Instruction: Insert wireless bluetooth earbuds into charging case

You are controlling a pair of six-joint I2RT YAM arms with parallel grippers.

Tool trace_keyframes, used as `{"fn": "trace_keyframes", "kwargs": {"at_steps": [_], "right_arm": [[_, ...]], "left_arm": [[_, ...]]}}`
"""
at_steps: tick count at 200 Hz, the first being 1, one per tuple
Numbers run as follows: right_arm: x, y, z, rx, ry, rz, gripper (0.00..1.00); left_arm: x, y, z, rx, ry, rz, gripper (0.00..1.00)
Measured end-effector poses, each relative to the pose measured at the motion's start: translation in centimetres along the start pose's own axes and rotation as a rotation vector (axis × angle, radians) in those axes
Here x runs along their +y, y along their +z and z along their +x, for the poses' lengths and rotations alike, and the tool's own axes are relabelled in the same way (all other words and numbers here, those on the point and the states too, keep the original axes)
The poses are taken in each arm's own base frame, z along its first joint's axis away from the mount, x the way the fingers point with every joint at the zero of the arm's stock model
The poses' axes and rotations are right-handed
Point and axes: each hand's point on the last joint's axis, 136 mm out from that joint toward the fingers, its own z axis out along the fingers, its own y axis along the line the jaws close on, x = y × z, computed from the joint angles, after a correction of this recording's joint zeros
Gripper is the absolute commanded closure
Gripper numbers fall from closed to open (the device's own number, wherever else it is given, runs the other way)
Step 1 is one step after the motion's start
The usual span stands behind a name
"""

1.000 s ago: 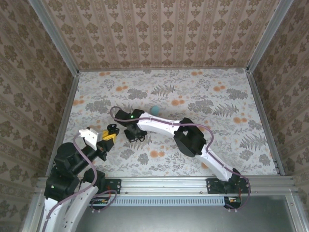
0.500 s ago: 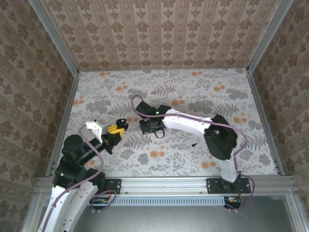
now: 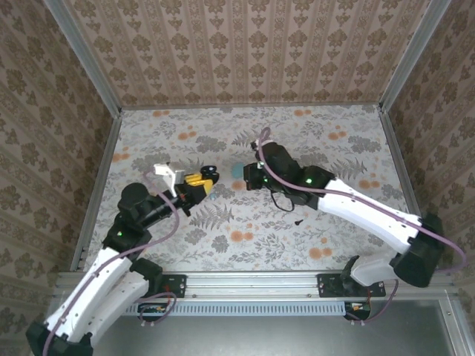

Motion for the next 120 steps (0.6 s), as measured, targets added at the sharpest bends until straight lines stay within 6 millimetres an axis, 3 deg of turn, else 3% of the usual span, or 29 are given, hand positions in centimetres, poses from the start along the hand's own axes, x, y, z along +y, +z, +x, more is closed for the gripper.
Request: {"fn": "trace_keyframes", "kwargs": {"at_steps": [27, 52, 93, 120], "right_arm": [[0.6, -3.2, -1.8, -0.099, -0.007, -0.064, 0.92], [0.9, -4.9, -2.7, -0.154, -0.004, -0.102, 0.92], [0.3, -5.4, -2.5, -0.155, 0.005, -0.113, 0.92], [1.4, -5.6, -2.6, -0.165, -0.01, -0.184, 0.92]], "left_arm": [[-0.6, 2.9, 1.4, 0.052, -0.011, 0.049, 1.0], [-0.6, 4.7, 2.1, 0.082, -0.009, 0.061, 1.0], [-0.6, 4.9, 0.7, 0.036, 0.028, 0.053, 1.0], [-0.9, 4.7, 0.0, 0.012, 0.043, 0.064, 1.0]]}}
